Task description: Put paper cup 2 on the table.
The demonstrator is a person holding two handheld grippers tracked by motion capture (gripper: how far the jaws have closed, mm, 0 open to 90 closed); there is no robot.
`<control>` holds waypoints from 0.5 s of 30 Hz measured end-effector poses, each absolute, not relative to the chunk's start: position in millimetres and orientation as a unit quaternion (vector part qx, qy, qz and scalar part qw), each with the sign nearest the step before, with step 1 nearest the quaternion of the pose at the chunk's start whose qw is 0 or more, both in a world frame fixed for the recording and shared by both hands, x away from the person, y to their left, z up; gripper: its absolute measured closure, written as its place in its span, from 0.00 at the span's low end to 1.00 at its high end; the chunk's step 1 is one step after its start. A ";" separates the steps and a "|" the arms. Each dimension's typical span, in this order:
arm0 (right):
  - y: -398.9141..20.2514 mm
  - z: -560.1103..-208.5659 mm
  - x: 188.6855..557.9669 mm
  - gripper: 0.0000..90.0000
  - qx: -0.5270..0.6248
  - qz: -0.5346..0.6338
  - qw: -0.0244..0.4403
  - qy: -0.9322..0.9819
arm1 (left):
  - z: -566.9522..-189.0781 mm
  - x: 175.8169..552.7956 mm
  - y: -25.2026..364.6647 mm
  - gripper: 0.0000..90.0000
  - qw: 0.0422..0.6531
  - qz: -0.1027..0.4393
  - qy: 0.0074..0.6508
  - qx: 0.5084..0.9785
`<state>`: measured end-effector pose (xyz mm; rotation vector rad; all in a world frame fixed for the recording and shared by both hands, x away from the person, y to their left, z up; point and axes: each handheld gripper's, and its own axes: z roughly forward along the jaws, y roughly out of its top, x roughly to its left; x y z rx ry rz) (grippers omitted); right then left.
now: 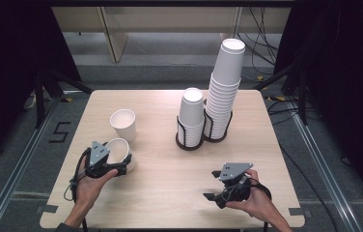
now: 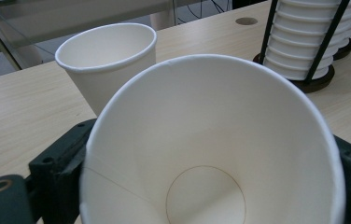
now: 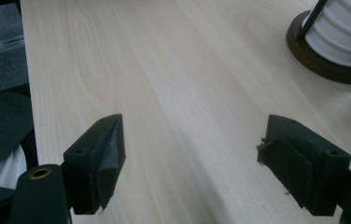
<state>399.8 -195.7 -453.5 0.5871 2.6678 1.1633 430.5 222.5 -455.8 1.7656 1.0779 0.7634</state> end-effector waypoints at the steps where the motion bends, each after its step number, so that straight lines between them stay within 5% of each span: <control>1: -195.7 -453.7 399.8 0.24 0.197 0.390 0.086 0.895 | -455.5 430.7 223.5 0.09 0.449 0.310 0.437 0.715; 15: -196.0 -455.3 400.4 0.24 0.200 0.385 0.084 0.897 | -459.5 446.7 236.4 0.09 0.432 0.314 0.461 0.708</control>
